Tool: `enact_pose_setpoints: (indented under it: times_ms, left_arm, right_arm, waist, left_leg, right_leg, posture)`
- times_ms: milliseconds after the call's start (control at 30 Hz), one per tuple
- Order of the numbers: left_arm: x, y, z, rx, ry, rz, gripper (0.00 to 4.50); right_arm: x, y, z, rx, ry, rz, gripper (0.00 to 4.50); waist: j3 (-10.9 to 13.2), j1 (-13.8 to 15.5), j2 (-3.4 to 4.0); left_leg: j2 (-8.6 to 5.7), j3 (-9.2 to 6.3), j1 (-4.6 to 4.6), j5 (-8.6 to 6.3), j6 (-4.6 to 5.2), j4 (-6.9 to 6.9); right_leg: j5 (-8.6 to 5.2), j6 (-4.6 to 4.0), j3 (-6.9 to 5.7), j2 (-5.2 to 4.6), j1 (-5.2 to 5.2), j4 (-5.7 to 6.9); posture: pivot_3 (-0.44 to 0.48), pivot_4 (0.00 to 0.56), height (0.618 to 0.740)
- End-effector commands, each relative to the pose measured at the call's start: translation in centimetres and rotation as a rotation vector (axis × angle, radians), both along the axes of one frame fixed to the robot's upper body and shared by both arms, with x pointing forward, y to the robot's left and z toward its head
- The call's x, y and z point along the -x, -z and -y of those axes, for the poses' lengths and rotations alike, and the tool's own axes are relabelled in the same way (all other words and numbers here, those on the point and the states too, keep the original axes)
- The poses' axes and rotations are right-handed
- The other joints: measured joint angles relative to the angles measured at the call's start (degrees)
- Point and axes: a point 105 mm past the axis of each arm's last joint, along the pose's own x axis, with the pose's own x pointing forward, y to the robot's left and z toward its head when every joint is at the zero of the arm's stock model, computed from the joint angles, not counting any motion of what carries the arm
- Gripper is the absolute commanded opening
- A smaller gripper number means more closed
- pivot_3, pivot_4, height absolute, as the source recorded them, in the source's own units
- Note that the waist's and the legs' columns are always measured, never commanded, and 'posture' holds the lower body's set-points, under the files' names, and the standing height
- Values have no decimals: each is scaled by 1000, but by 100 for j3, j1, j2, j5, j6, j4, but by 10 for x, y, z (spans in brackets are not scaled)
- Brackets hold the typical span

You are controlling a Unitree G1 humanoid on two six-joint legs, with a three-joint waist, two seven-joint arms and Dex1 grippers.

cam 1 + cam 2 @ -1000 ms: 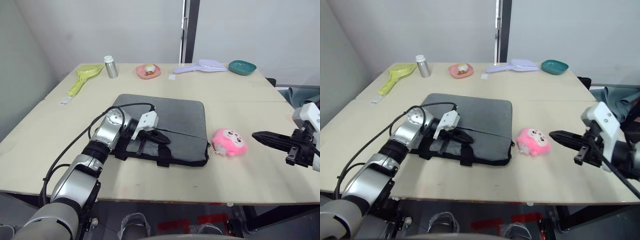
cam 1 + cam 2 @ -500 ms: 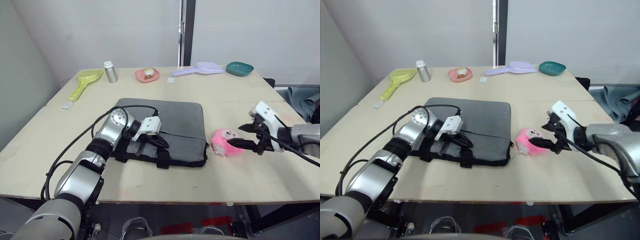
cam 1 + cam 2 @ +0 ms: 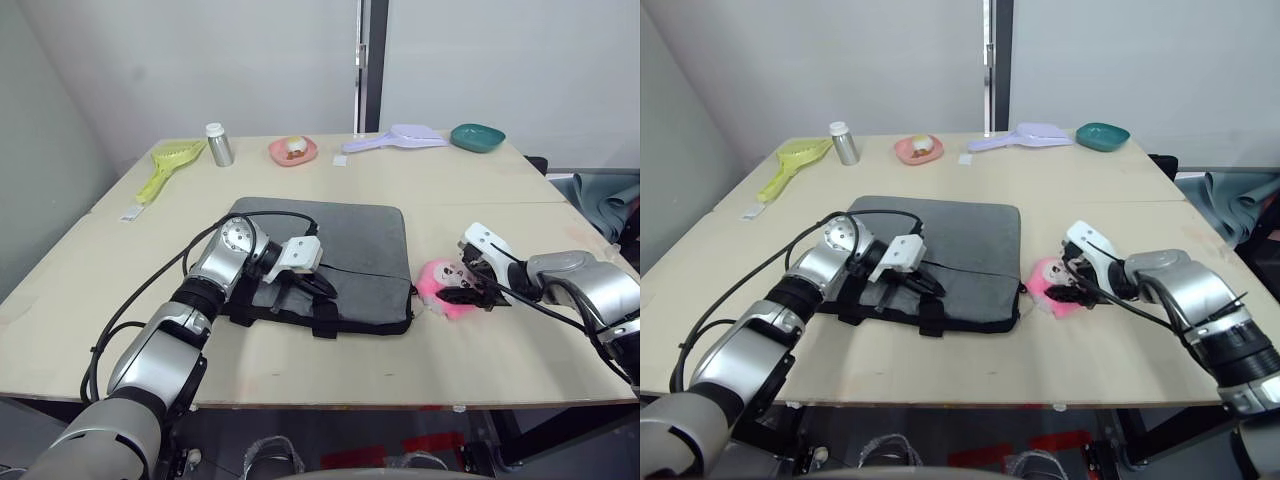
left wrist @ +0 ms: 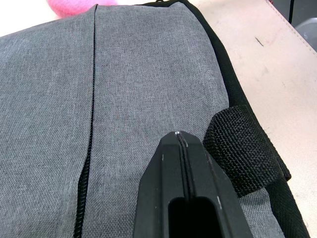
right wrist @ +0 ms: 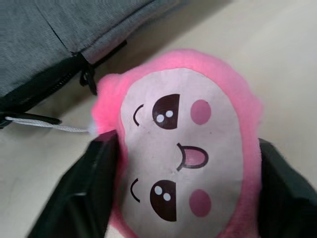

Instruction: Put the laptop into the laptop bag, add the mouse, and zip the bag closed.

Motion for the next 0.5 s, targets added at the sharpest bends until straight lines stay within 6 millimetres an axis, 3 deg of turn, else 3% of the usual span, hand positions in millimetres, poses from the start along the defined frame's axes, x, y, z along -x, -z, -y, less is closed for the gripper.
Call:
enact_pose_setpoints:
  times_ms: [33,200,500]
  left_arm:
    - [23,53,-17,-191,15,-133,0]
    - [29,62,-24,-238,47,-116,0]
    - [34,67,-29,-270,90,-100,0]
  right_arm:
    - [-2,-16,2,23,-25,68,1871]
    - [-6,-29,21,89,17,117,189]
    - [-16,-56,43,125,89,212,189]
  waist:
    - [0,-4,0]
    - [-4,0,2]
    - [-13,-9,8]
  left_leg:
    - [0,1,0,0,0,-8]
    - [0,8,2,0,0,-65]
    - [0,15,4,1,1,-83]
  right_leg:
    - [0,0,1,0,0,-5]
    - [-1,1,-2,1,1,-33]
    - [-1,2,-7,3,3,-58]
  posture:
    - [0,150,740]
    - [0,150,740]
    - [0,150,740]
